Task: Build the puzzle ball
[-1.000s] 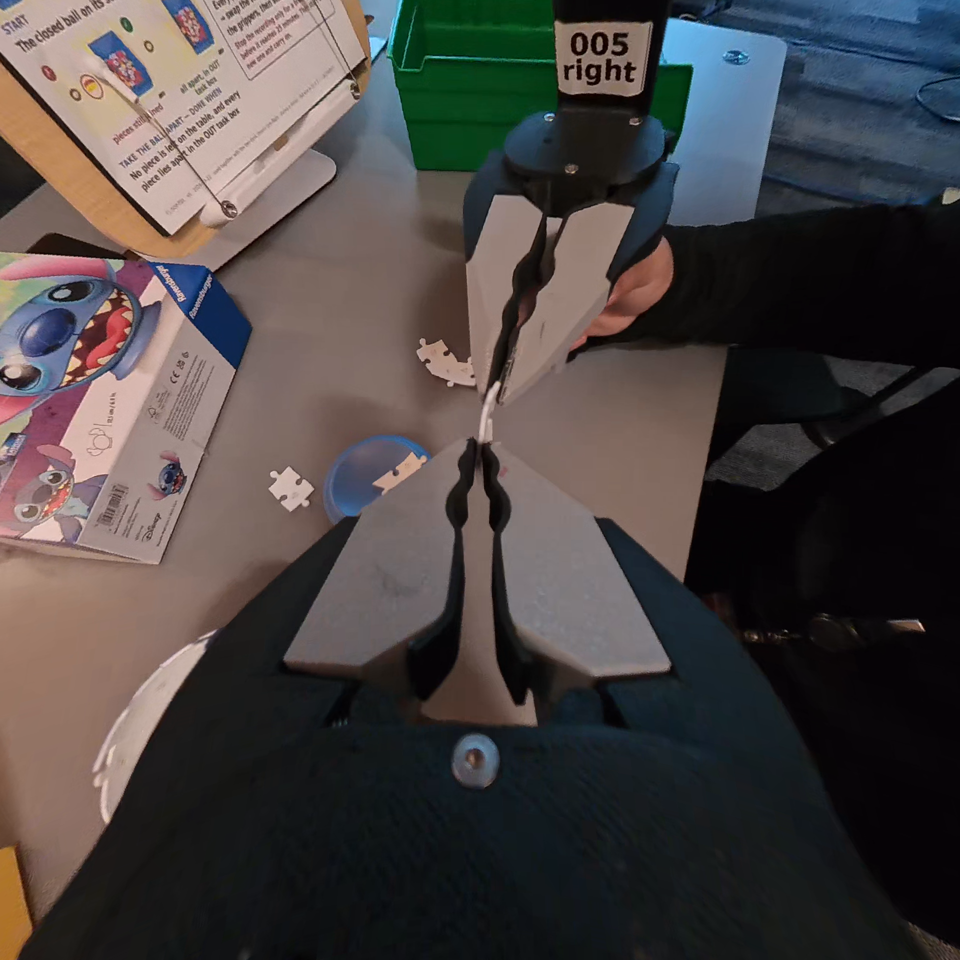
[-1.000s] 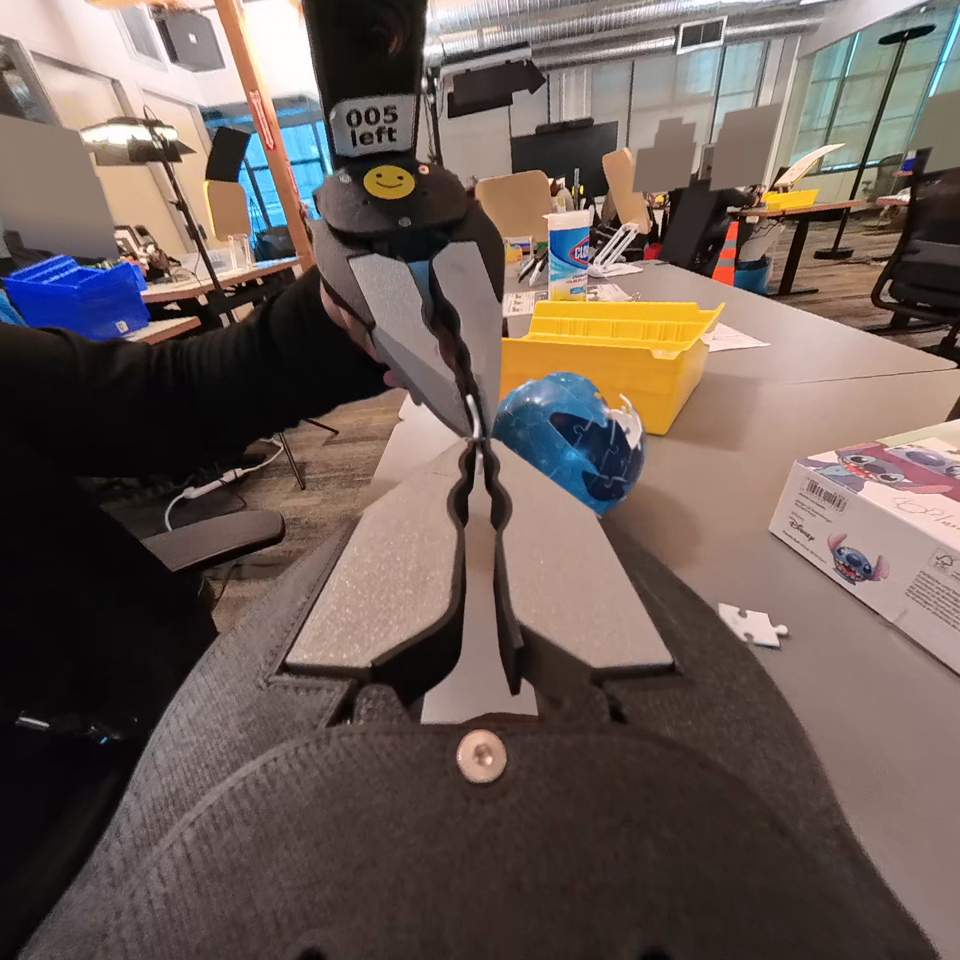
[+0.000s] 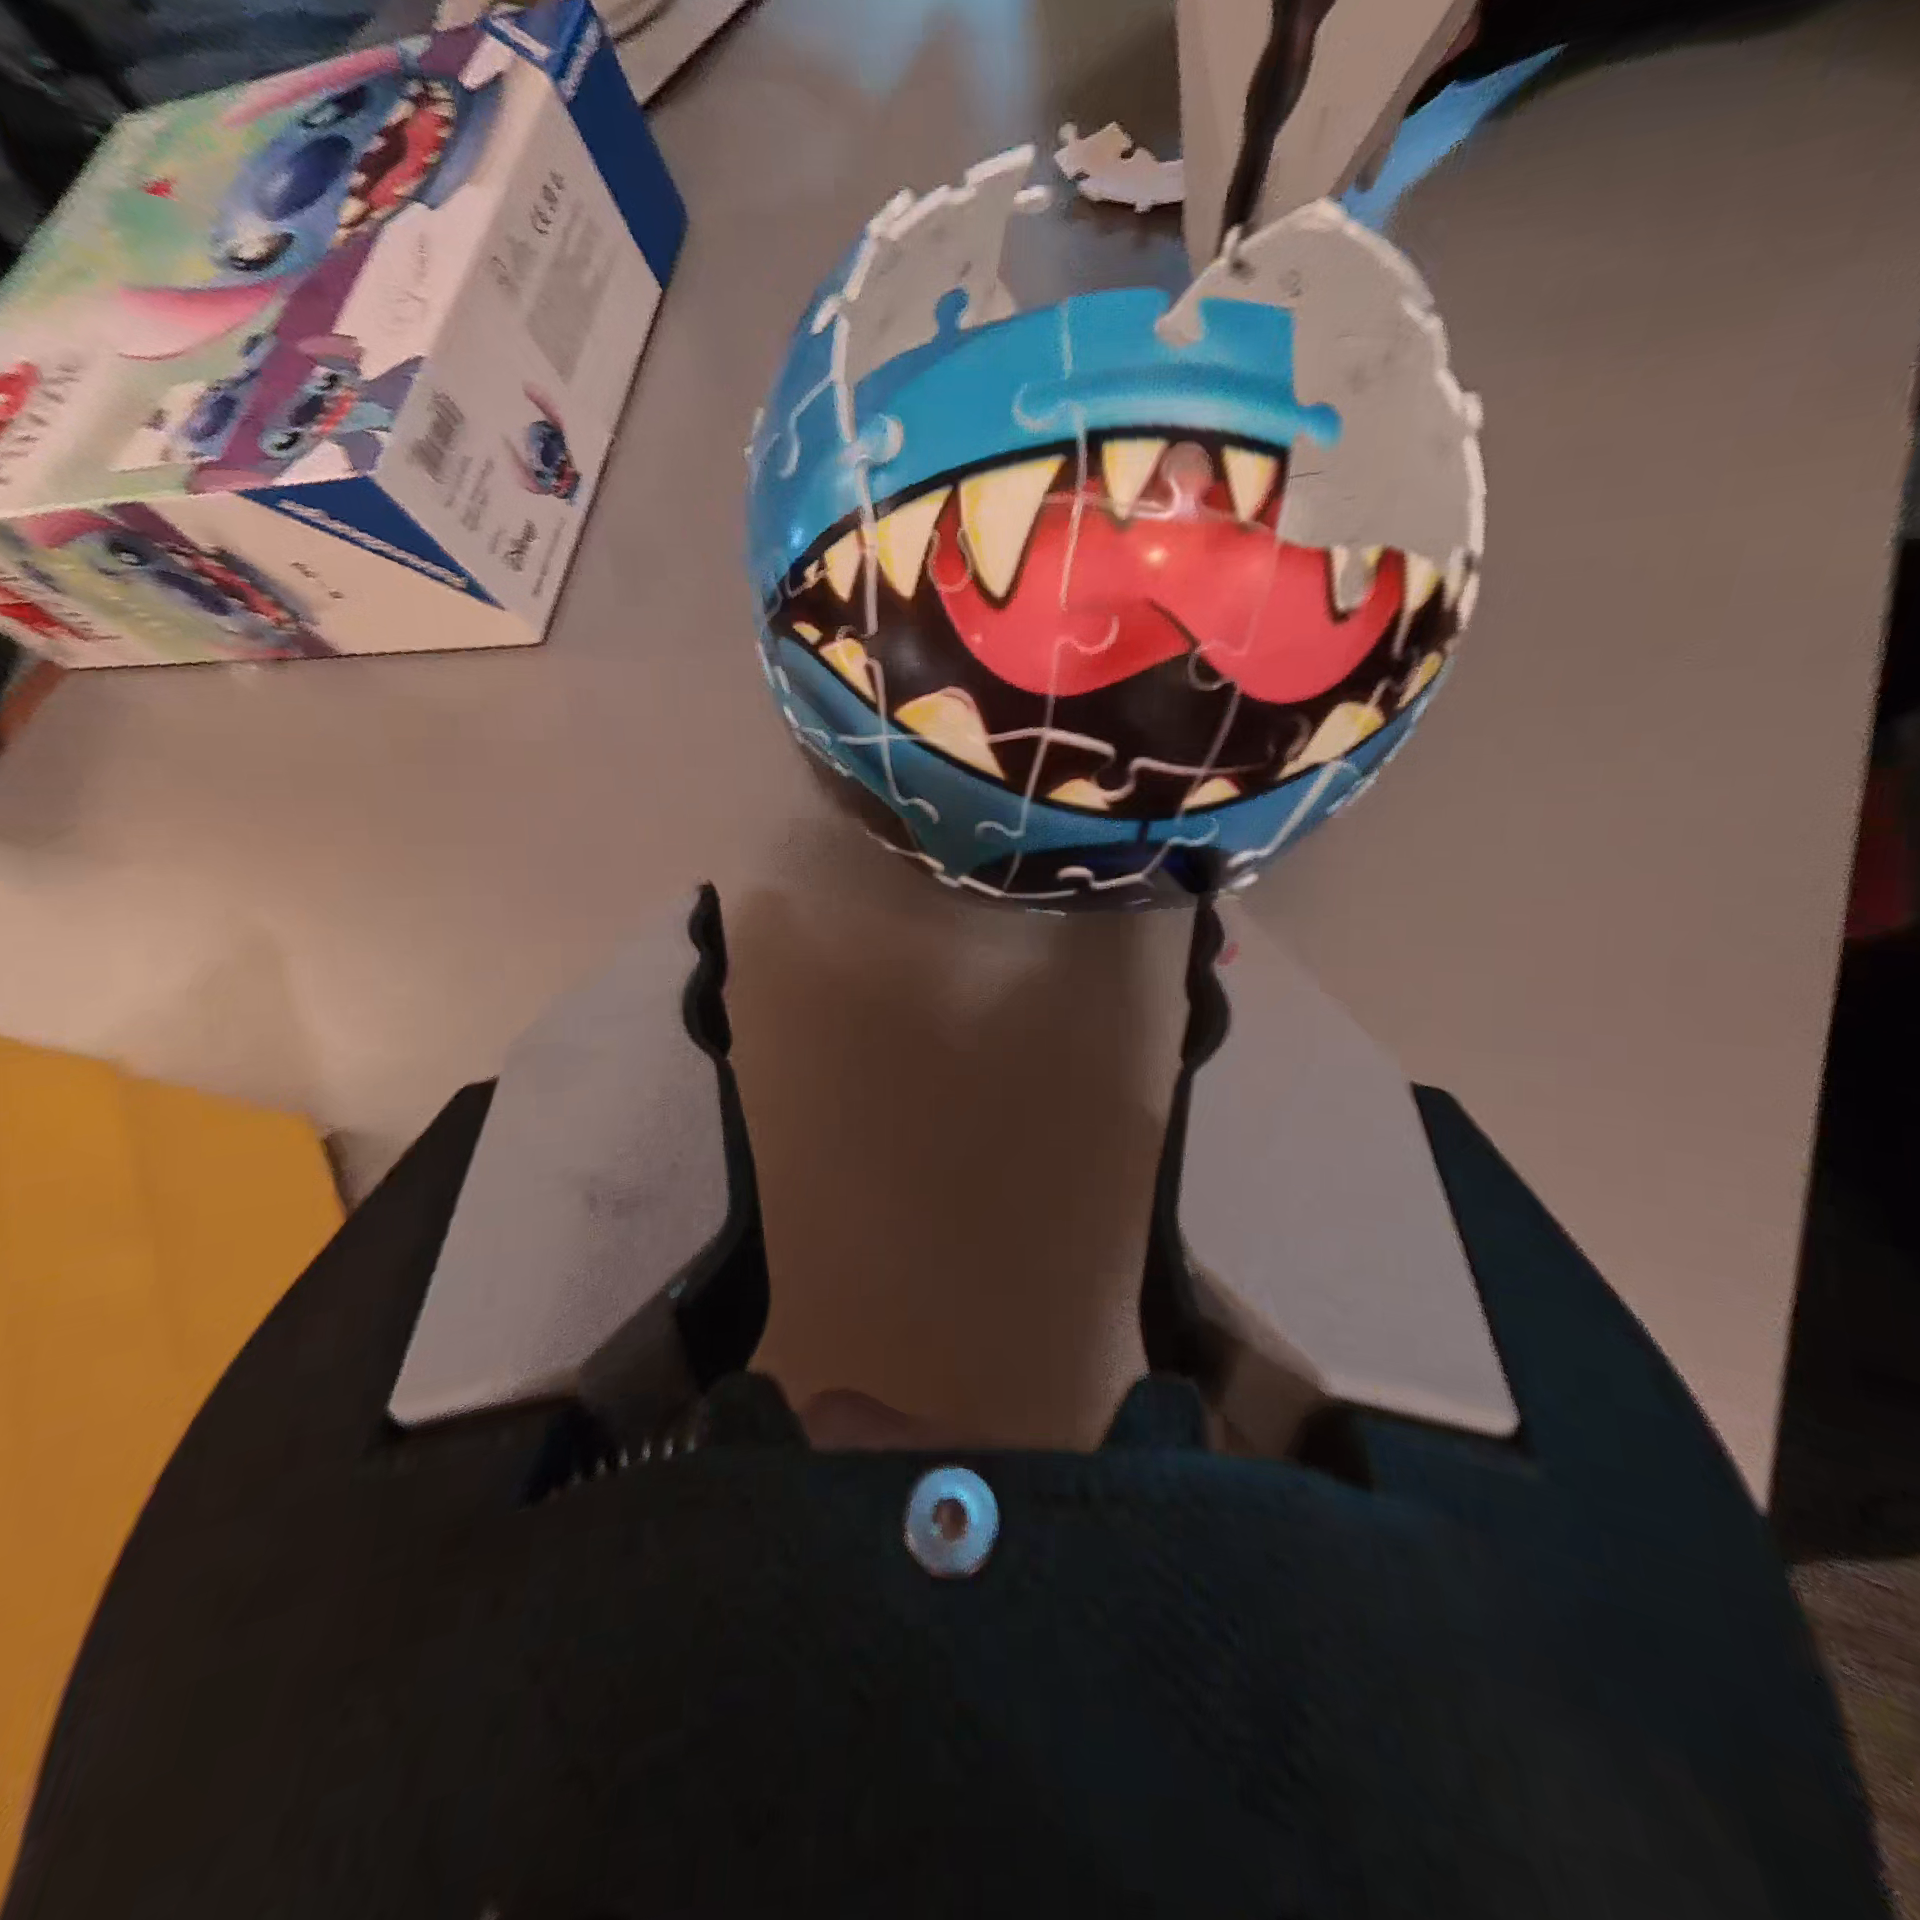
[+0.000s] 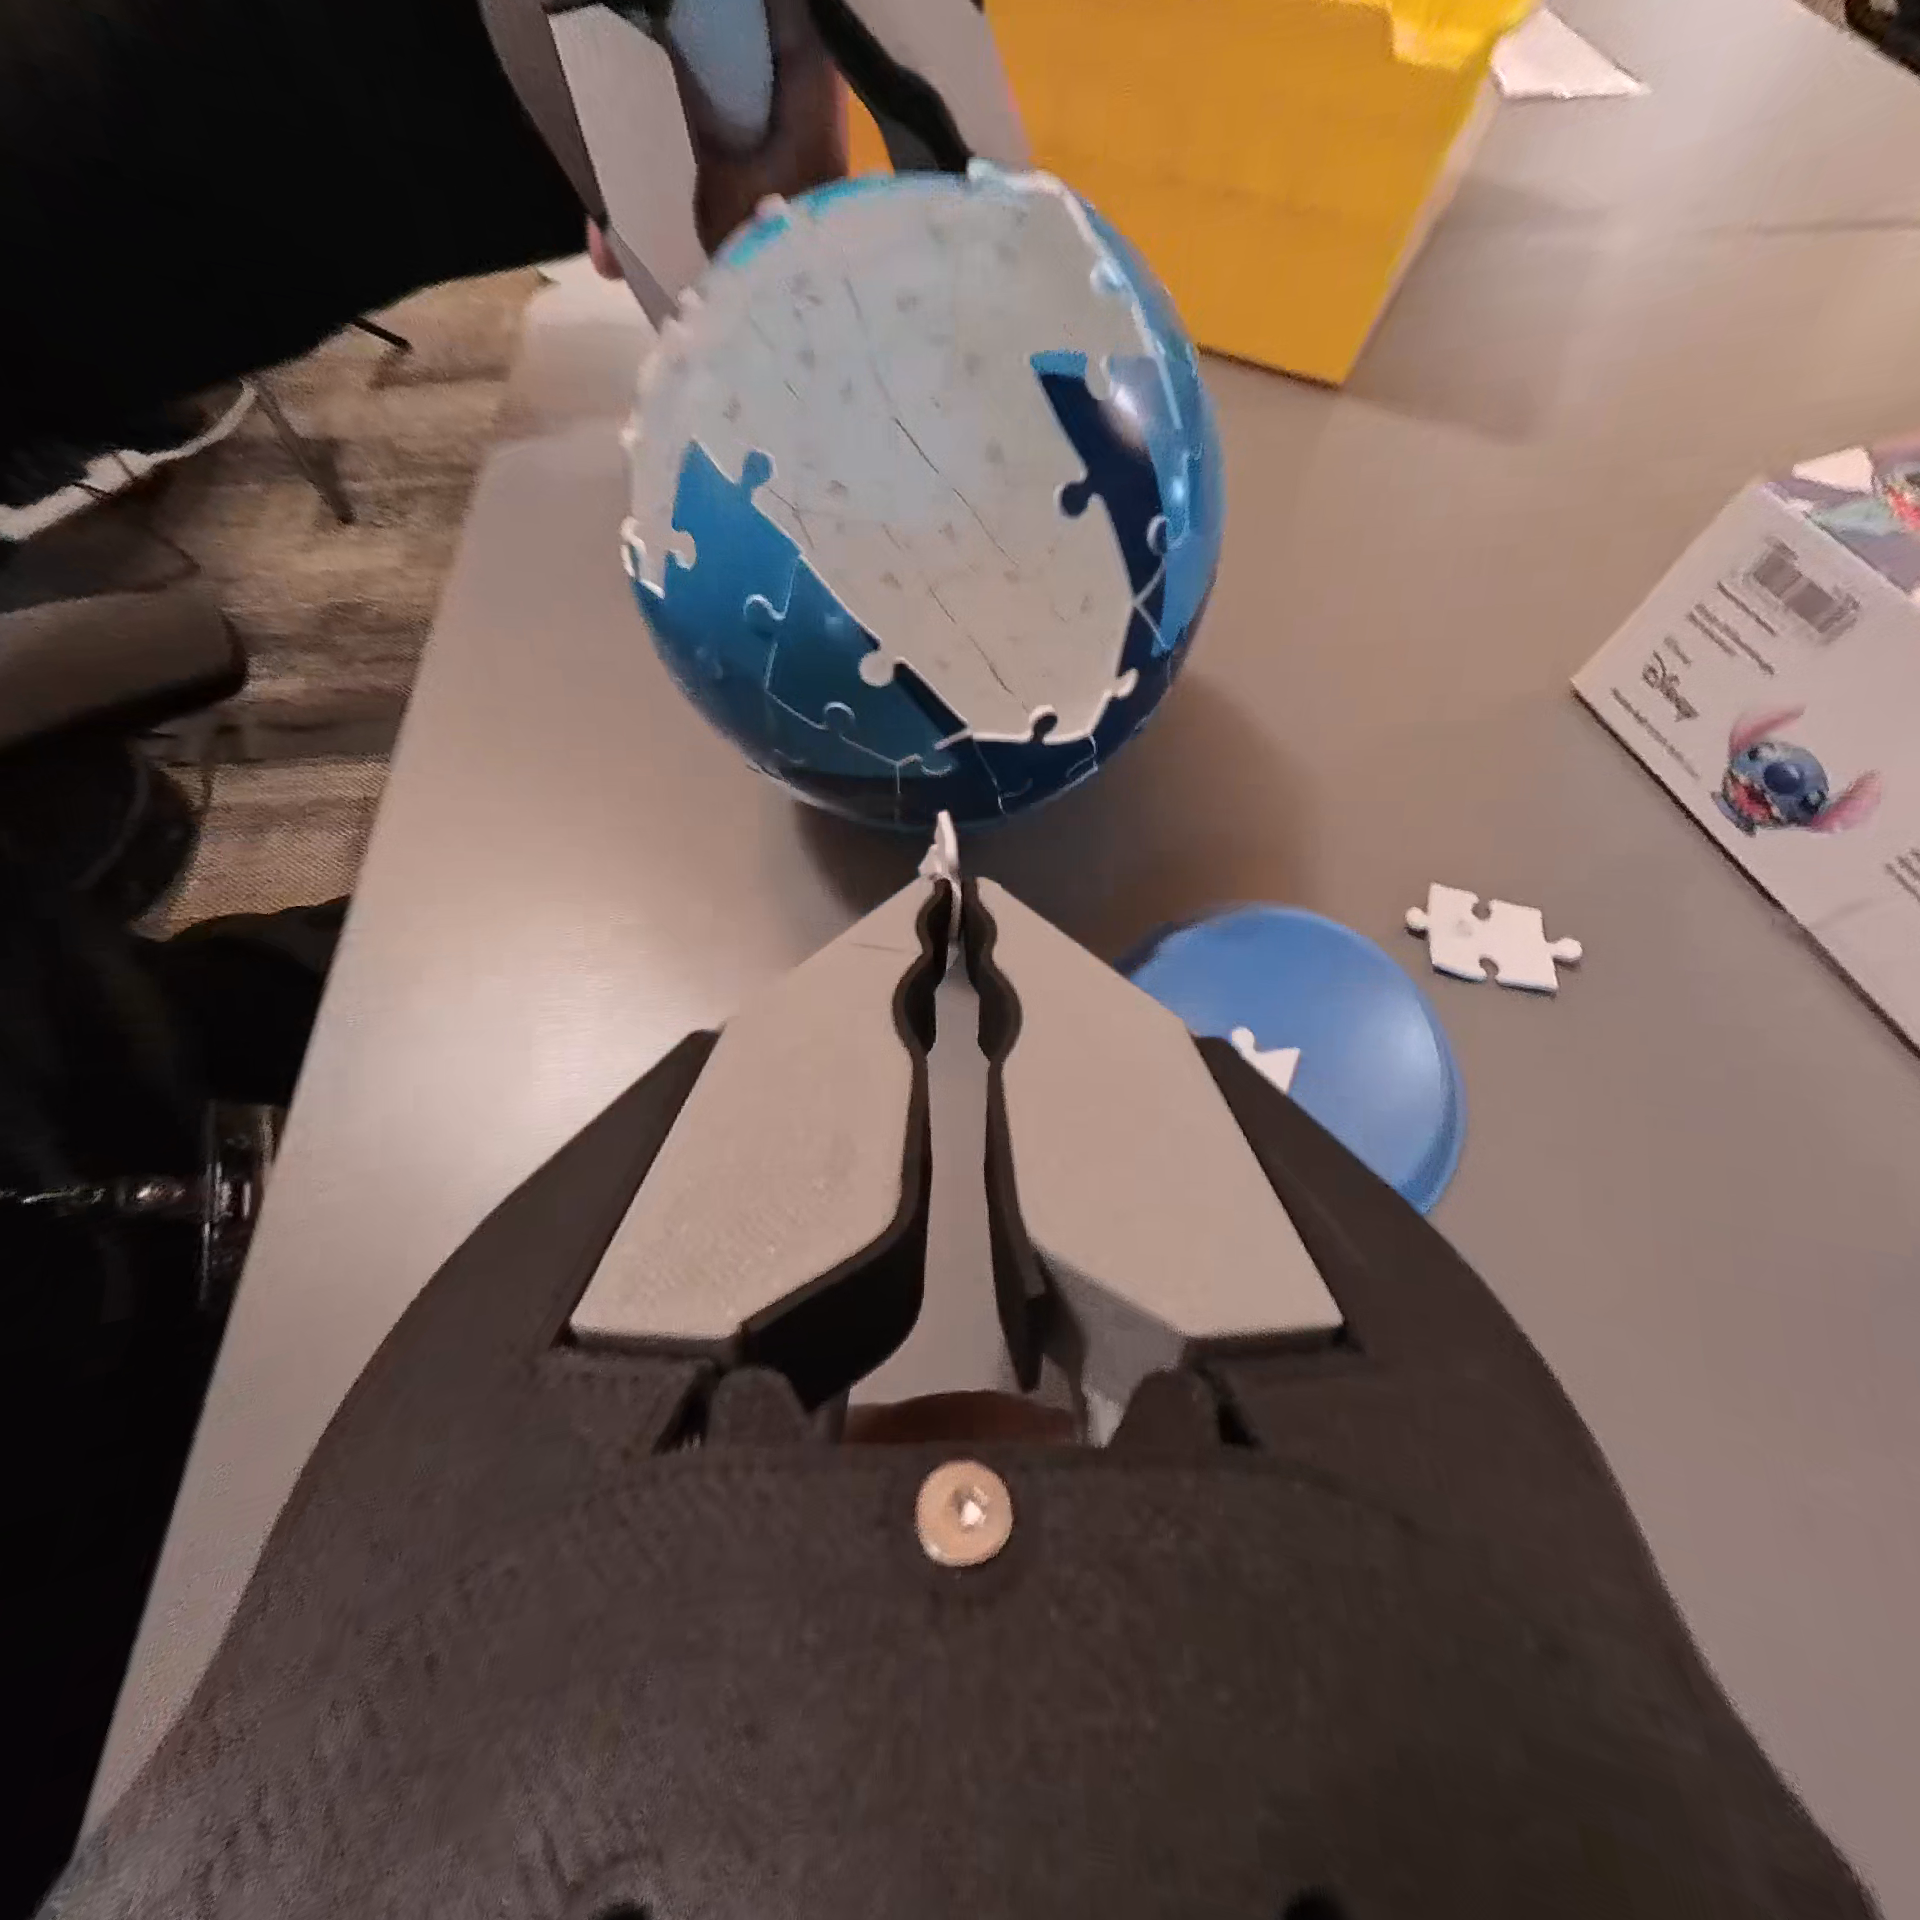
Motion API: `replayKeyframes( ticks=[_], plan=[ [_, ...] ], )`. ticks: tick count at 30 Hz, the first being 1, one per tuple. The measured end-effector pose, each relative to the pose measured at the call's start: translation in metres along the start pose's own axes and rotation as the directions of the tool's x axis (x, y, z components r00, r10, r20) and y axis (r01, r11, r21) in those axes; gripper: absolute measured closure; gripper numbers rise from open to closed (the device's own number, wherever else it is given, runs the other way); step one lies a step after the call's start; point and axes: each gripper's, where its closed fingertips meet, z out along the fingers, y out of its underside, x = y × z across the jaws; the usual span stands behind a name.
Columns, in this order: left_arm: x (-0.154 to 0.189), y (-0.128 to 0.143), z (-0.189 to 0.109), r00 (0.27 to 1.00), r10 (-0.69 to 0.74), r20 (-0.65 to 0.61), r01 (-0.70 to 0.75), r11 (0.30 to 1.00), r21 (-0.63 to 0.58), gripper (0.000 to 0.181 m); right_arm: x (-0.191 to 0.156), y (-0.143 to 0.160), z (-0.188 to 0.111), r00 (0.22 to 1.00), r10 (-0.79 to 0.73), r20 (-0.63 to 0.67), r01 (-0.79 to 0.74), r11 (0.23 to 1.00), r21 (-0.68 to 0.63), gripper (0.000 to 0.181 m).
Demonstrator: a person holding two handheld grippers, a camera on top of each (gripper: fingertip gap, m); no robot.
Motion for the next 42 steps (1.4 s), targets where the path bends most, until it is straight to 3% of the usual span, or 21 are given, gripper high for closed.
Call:
replayKeyframes(
  ticks=[5, 9, 15, 18, 21, 29, 36, 42],
  plan=[
    [0.012, -0.017, 0.001, 0.994, 0.032, -0.104, -0.021, 0.995, 0.097, 0.105, 0.018, -0.001, 0.007, 0.997, 0.04, -0.068, -0.04, 0.999, 0.001, 0.181],
    [0.015, -0.028, 0.002, 0.996, 0.07, -0.056, -0.062, 0.989, 0.131, 0.106, 0.039, 0.004, 0.012, 0.985, 0.018, -0.171, -0.026, 0.999, -0.044, 0.181],
    [0.021, -0.059, -0.014, 0.993, 0.115, -0.009, -0.105, 0.93, 0.353, 0.127, 0.056, 0.006, 0.01, 0.975, 0.035, -0.219, -0.047, 0.998, -0.049, 0.181],
    [-0.002, -0.047, -0.008, 0.997, 0.063, 0.04, -0.073, 0.945, 0.318, 0.097, 0.058, 0.005, 0.012, 0.979, 0.079, -0.189, -0.083, 0.996, -0.016, 0.181],
    [-0.002, -0.039, 0.003, 0.999, 0.045, -0.019, -0.037, 0.957, 0.288, 0.095, 0.059, 0.004, 0.016, 0.98, 0.115, -0.161, -0.117, 0.993, -0.001, 0.181],
    [0.003, -0.027, 0.016, 0.997, 0.069, -0.032, -0.059, 0.963, 0.263, 0.08, 0.063, 0.003, 0.023, 0.982, 0.12, -0.144, -0.123, 0.992, -0.013, 0.181],
    [0.013, -0.021, 0.021, 0.992, 0.127, 0.005, -0.124, 0.958, 0.257, 0.083, 0.058, -0.004, 0.008, 0.99, -0.101, -0.094, 0.104, 0.994, 0.026, 0.181],
    [0.01, -0.026, 0.022, 0.992, 0.126, 0.022, -0.127, 0.948, 0.291, 0.087, 0.082, -0.012, 0.001, 0.994, 0.073, -0.08, -0.067, 0.995, 0.076, 0.181]
  ],
)
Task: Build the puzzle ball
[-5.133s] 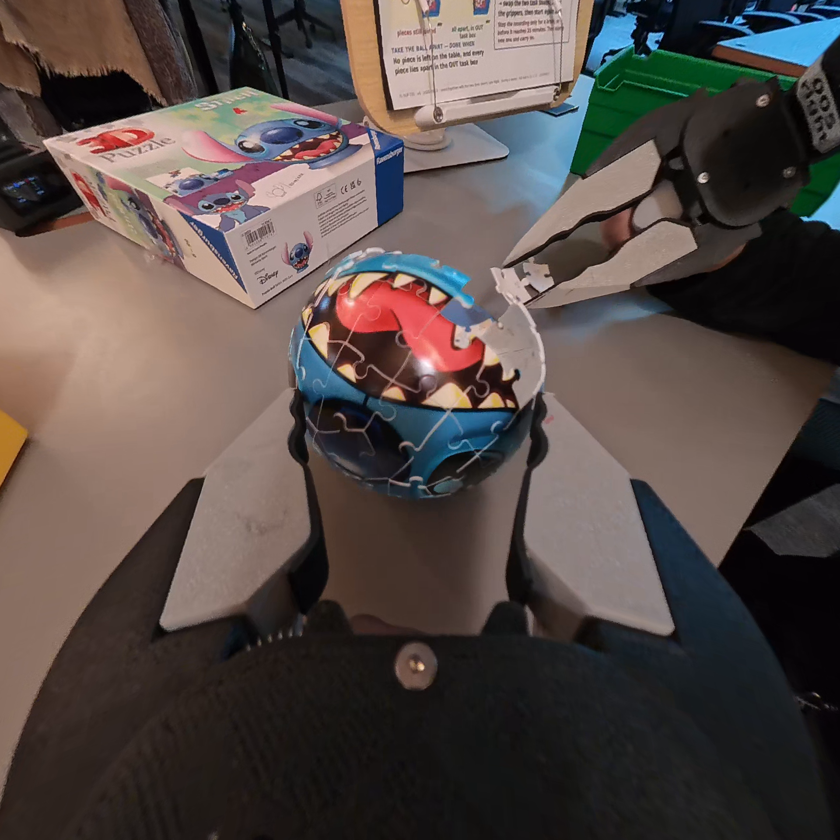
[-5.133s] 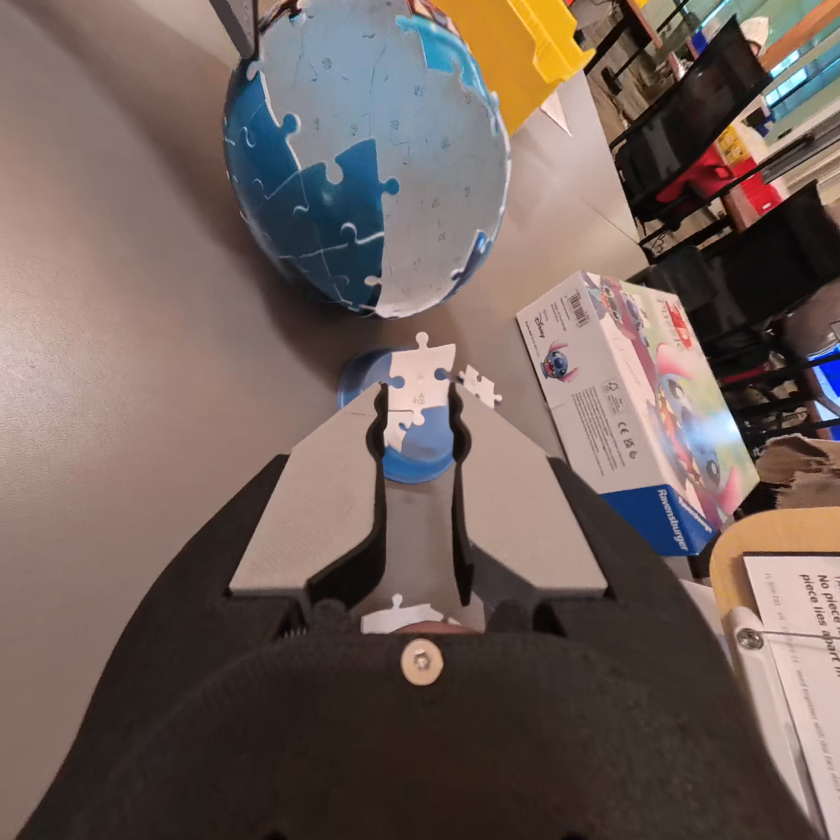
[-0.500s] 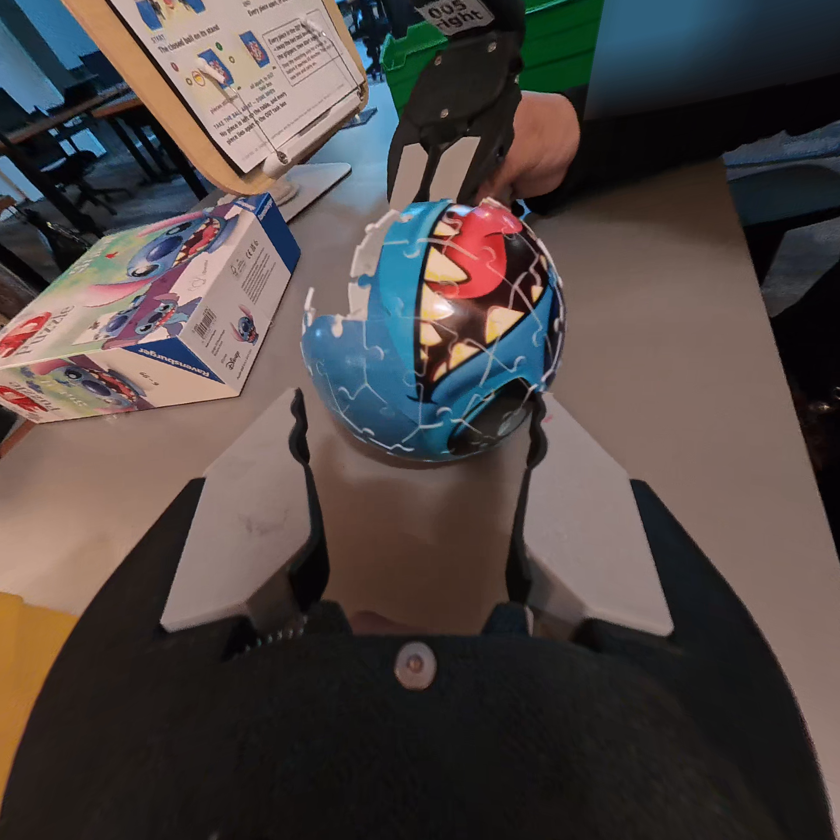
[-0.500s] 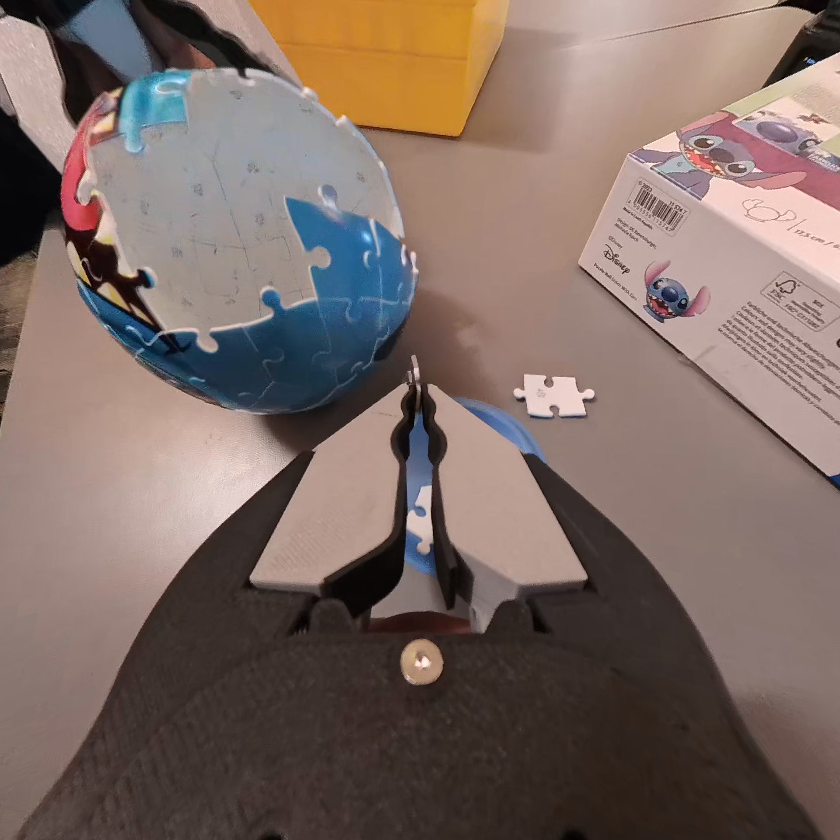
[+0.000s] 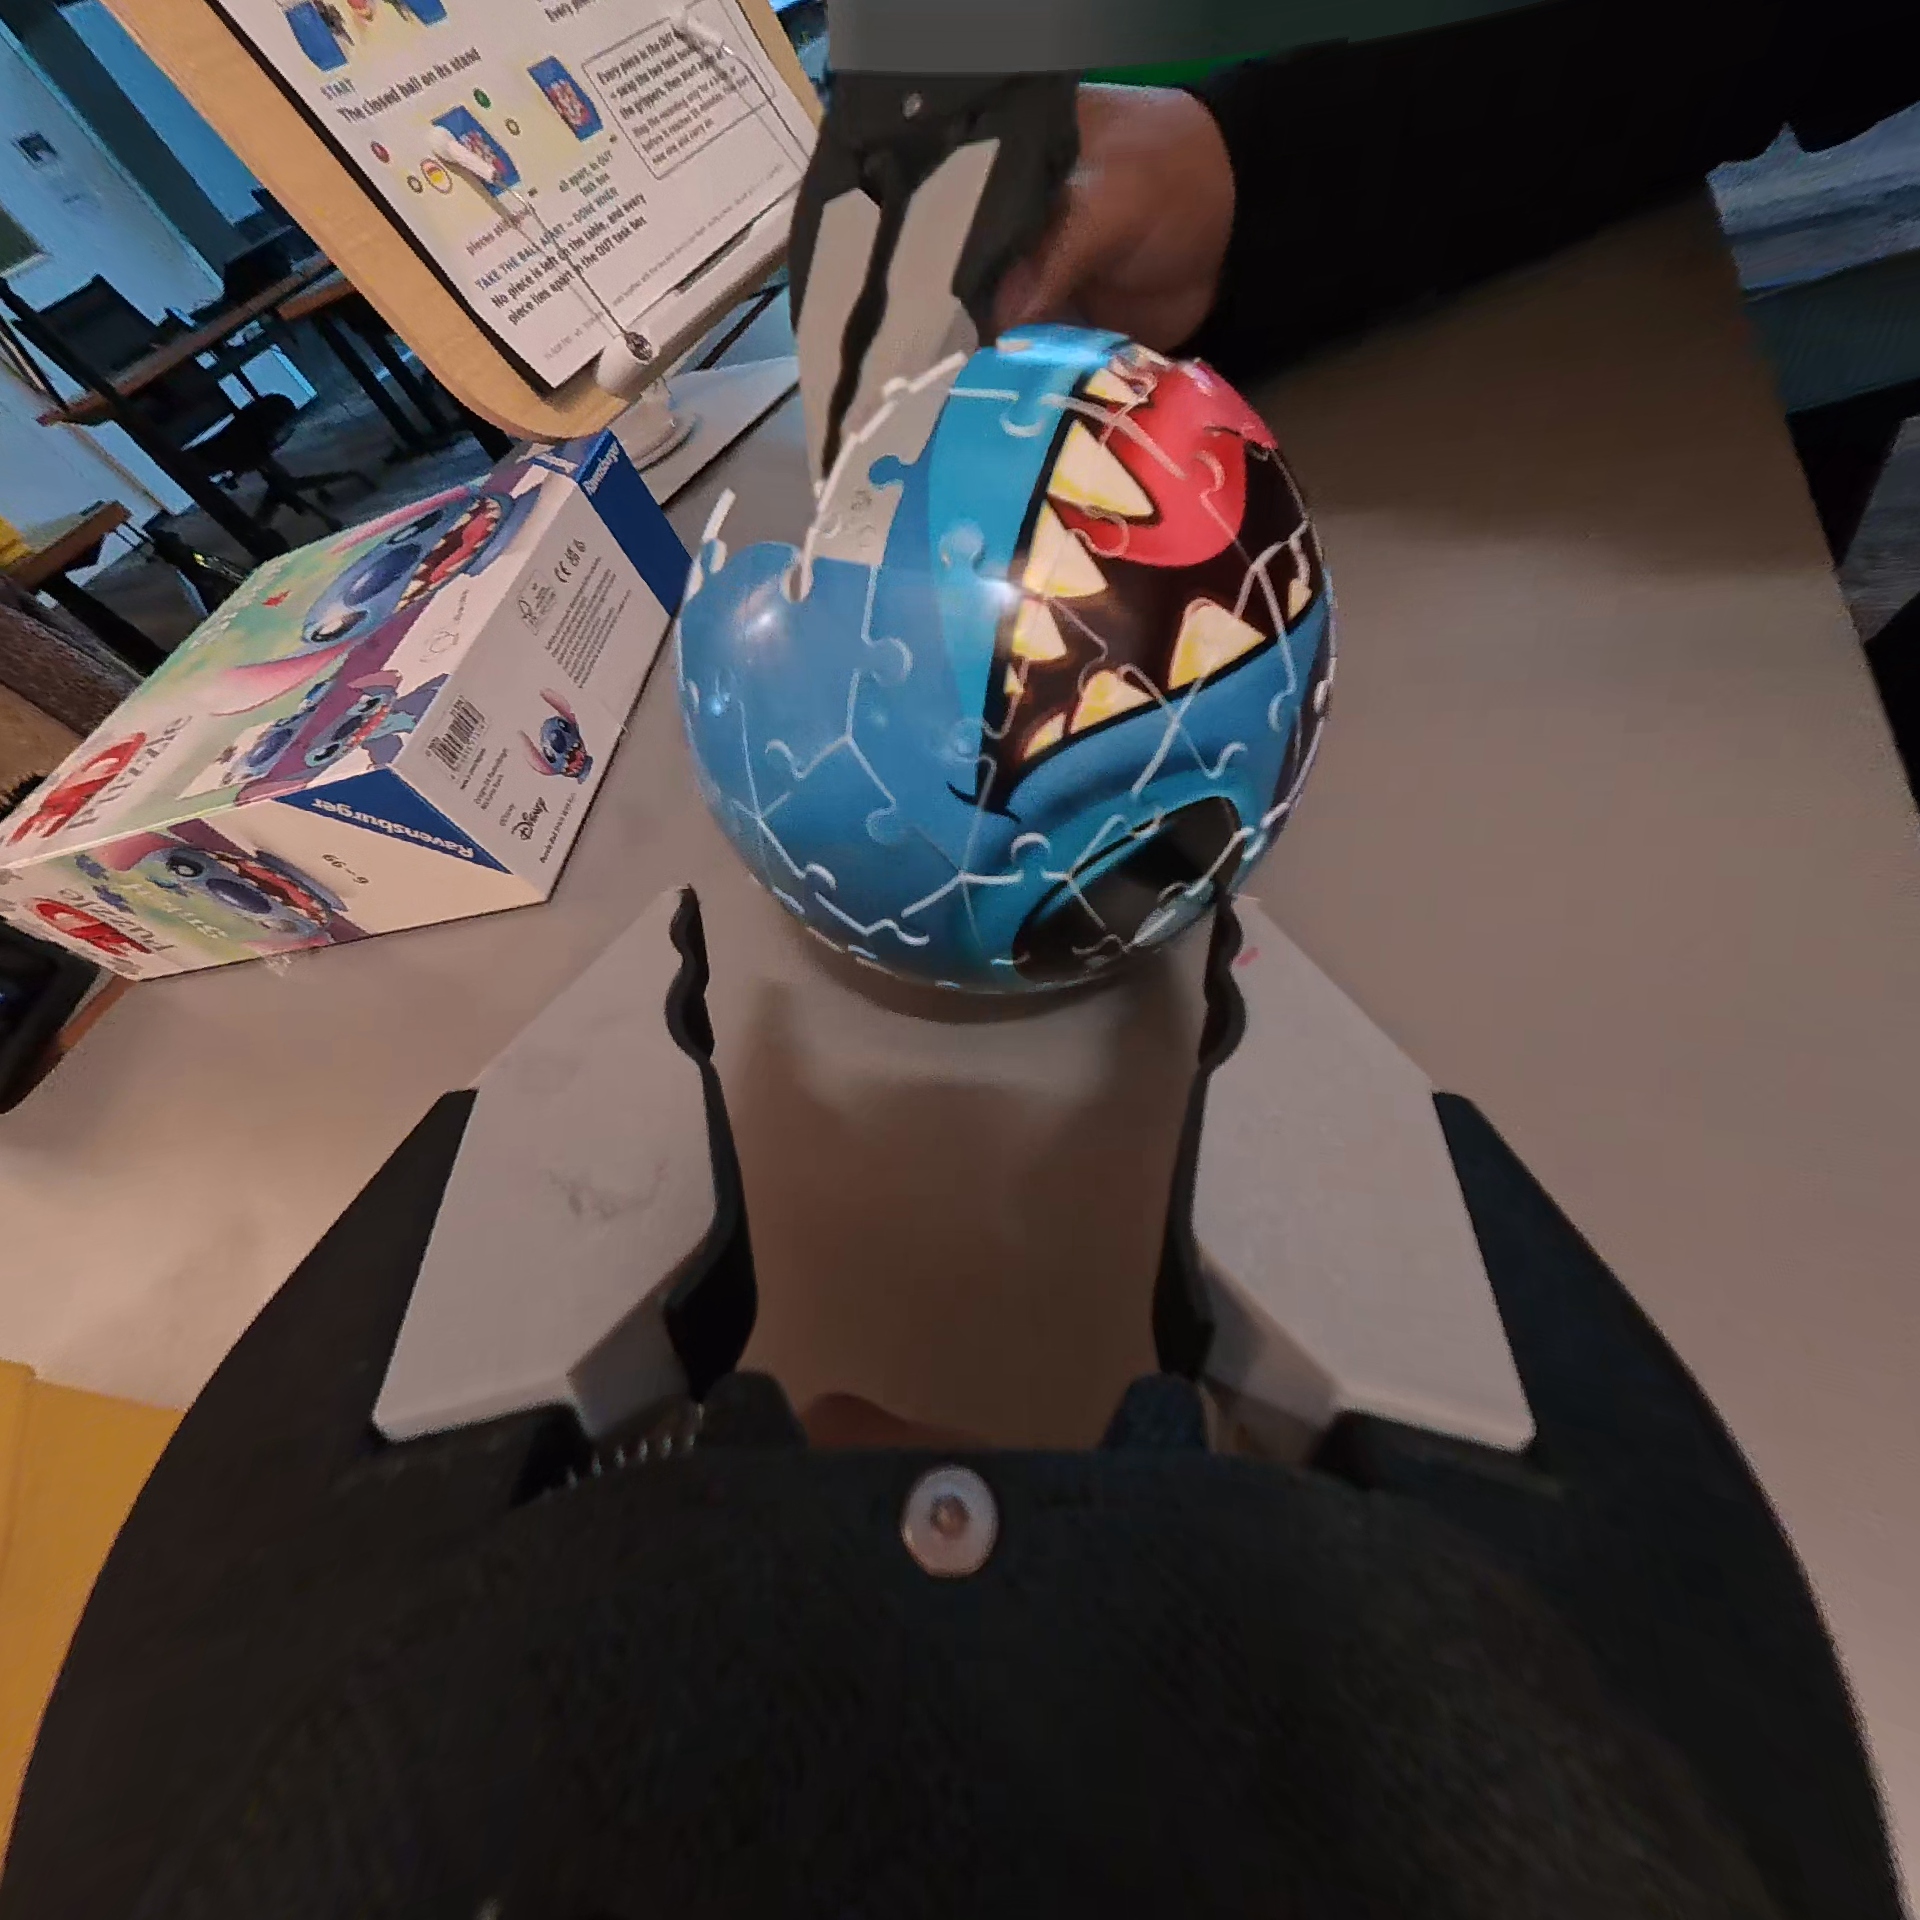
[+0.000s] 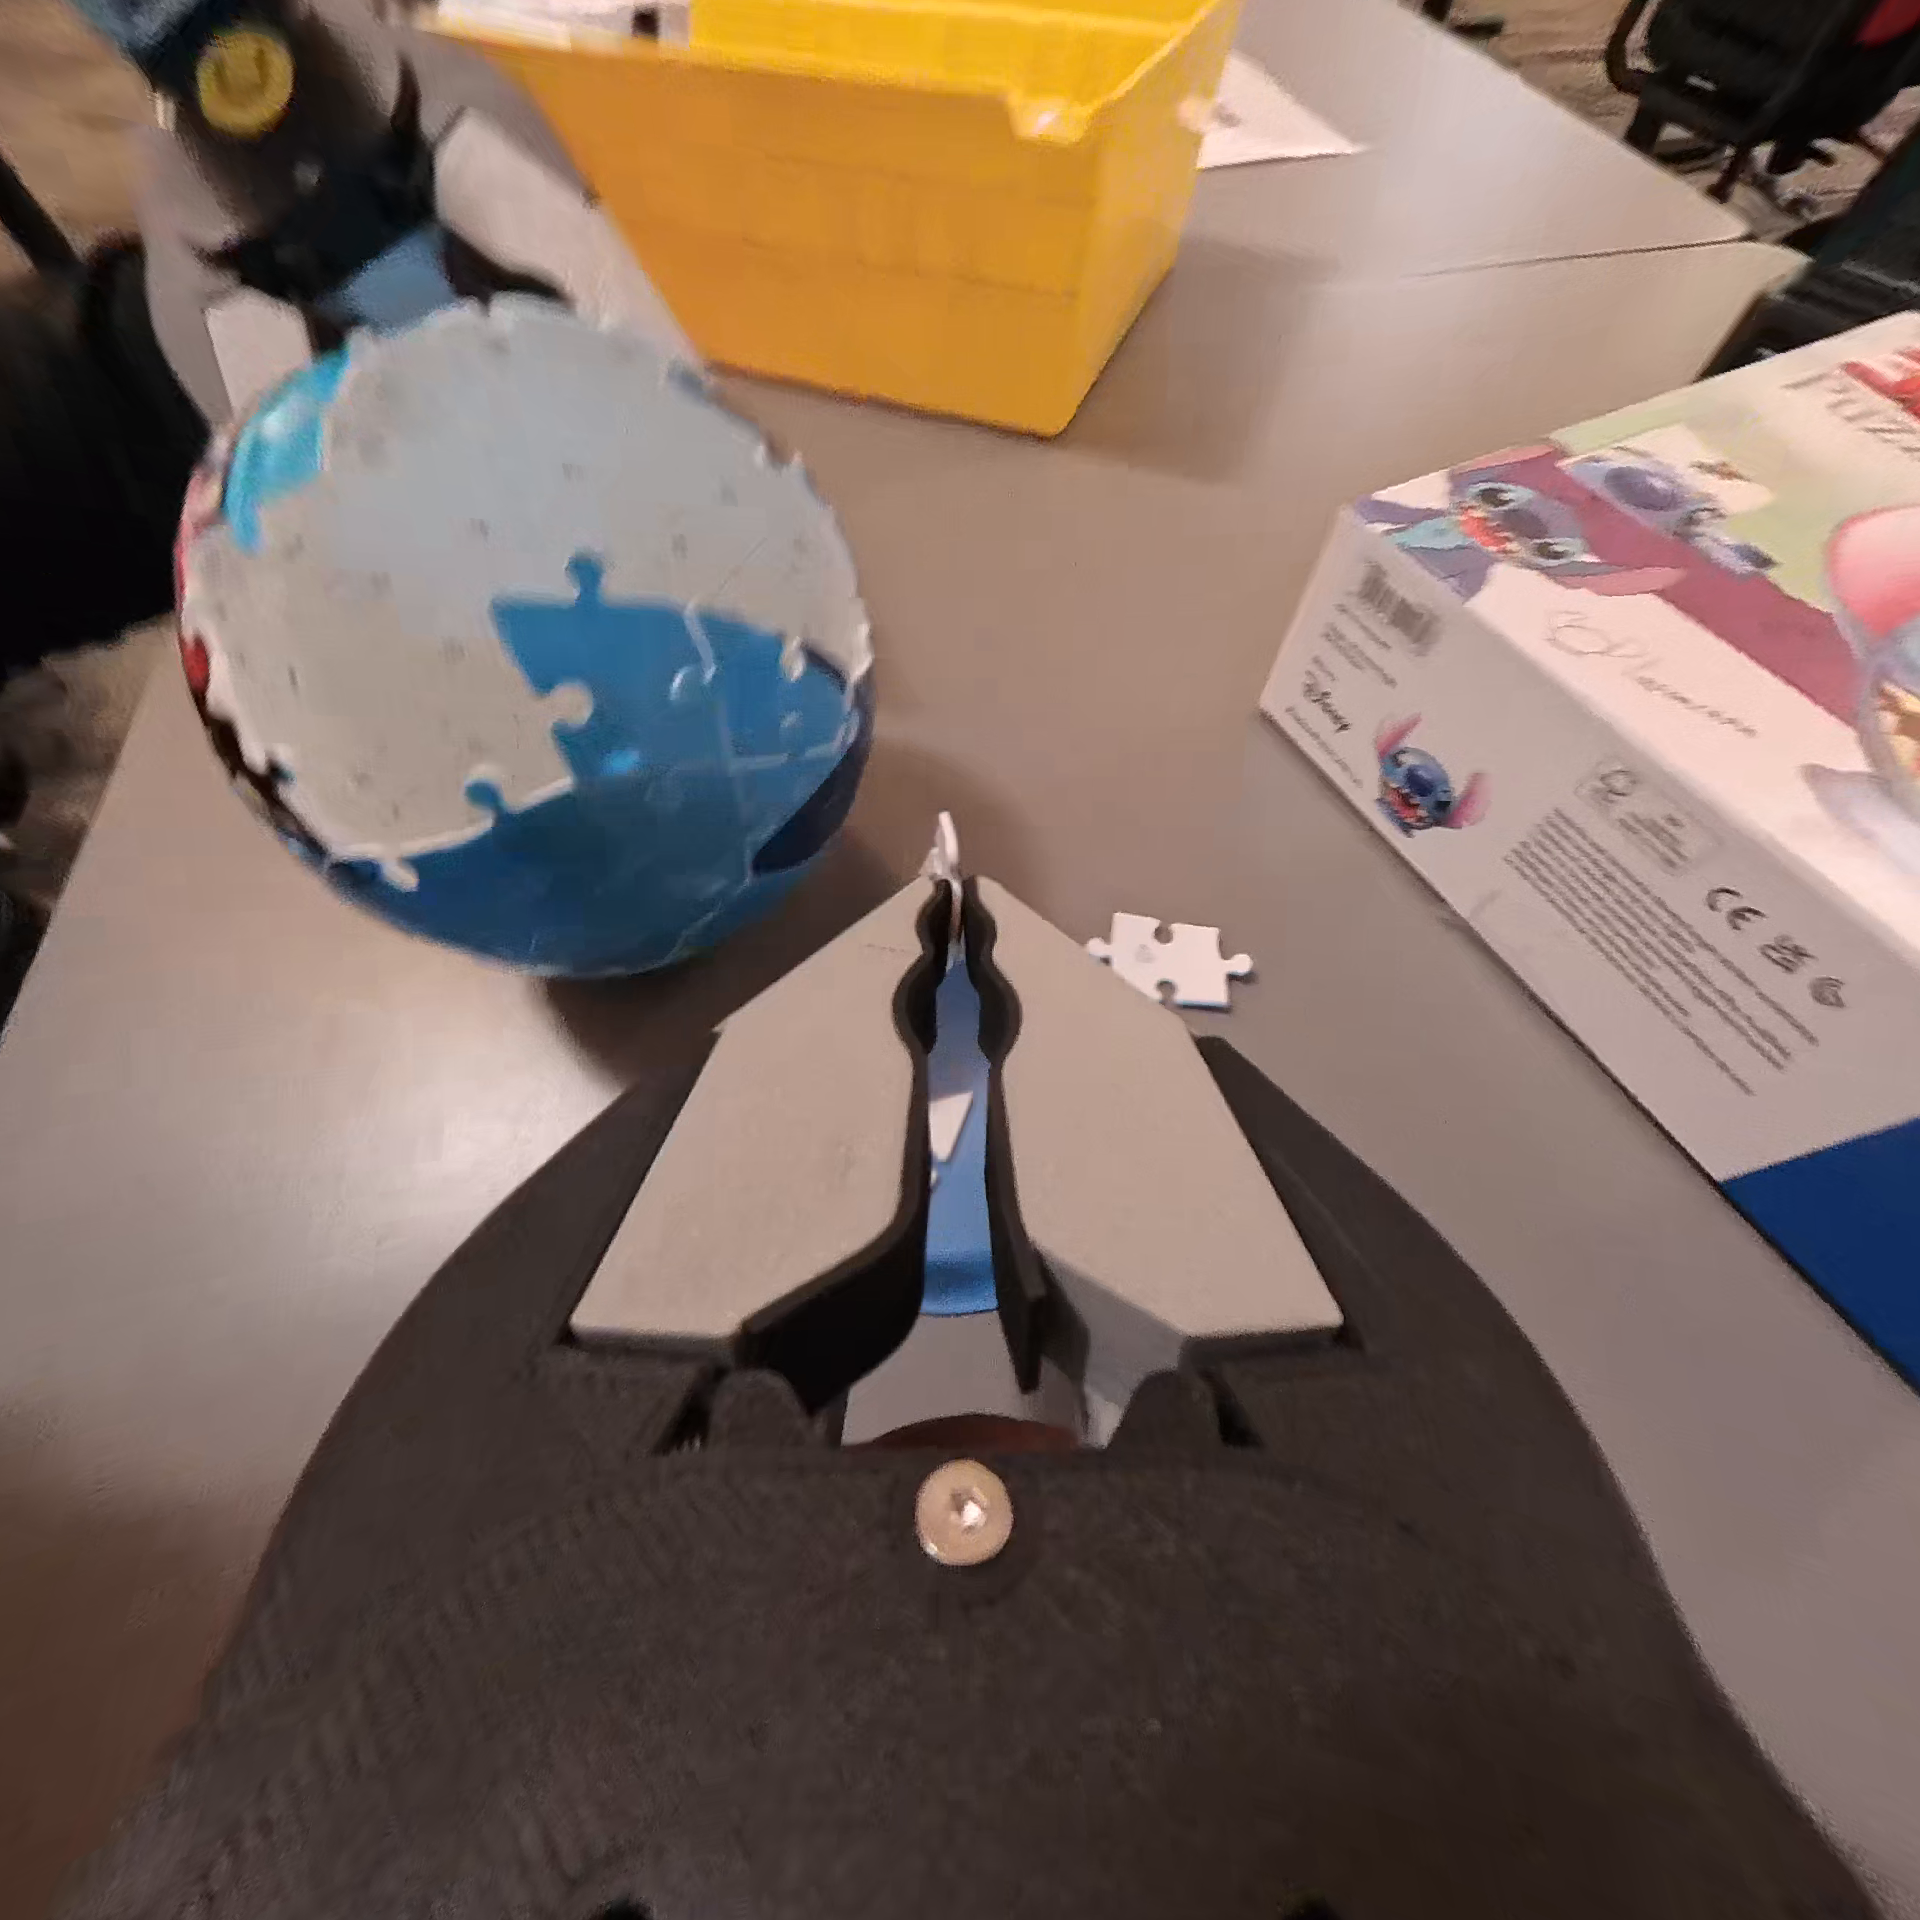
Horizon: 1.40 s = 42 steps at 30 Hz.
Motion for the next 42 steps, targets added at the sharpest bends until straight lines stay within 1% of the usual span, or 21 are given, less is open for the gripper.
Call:
replayKeyframes(
  ticks=[2, 4, 7, 10, 14, 18, 23, 32, 42],
  plan=[
    [-0.001, -0.001, 0.0, 1.0, 0.003, 0.006, -0.003, 1.0, 0.005, 0.09, 0.004, -0.015, -0.005, 0.998, 0.052, 0.03, -0.054, 0.997, 0.052, 0.181],
    [0.001, 0.0, 0.001, 1.0, 0.02, 0.004, -0.02, 1.0, -0.001, 0.093, 0.003, -0.03, -0.008, 0.996, 0.061, 0.061, -0.066, 0.994, 0.087, 0.181],
    [0.004, 0.001, 0.005, 0.999, 0.051, 0.008, -0.051, 0.999, -0.018, 0.092, 0.0, -0.049, -0.006, 0.997, 0.014, 0.081, -0.023, 0.994, 0.111, 0.181],
    [0.004, 0.002, 0.008, 0.997, 0.07, 0.019, -0.069, 0.997, -0.031, 0.093, -0.001, -0.057, 0.002, 0.996, -0.057, 0.071, 0.05, 0.994, 0.092, 0.181],
    [0.002, 0.002, 0.009, 0.997, 0.07, 0.029, -0.069, 0.997, -0.035, 0.093, -0.008, -0.06, 0.012, 0.987, -0.141, 0.082, 0.139, 0.99, 0.028, 0.181],
    [-0.002, 0.002, 0.008, 0.997, 0.06, 0.051, -0.058, 0.998, -0.03, 0.093, -0.014, -0.066, 0.02, 0.98, -0.176, 0.093, 0.175, 0.984, 0.027, 0.181],
    [-0.006, 0.001, 0.007, 0.998, 0.031, 0.062, -0.029, 0.999, -0.024, 0.092, -0.012, -0.059, 0.029, 0.97, -0.228, 0.088, 0.23, 0.973, -0.012, 0.181],
    [-0.006, 0.003, 0.009, 0.997, 0.036, 0.063, -0.034, 0.999, -0.034, 0.091, -0.004, -0.061, 0.034, 0.96, -0.264, 0.093, 0.269, 0.962, -0.039, 0.181],
    [-0.006, 0.003, 0.009, 0.997, 0.042, 0.066, -0.039, 0.999, -0.036, 0.091, -0.004, -0.06, 0.035, 0.964, -0.243, 0.109, 0.249, 0.967, -0.046, 0.181]
  ],
)
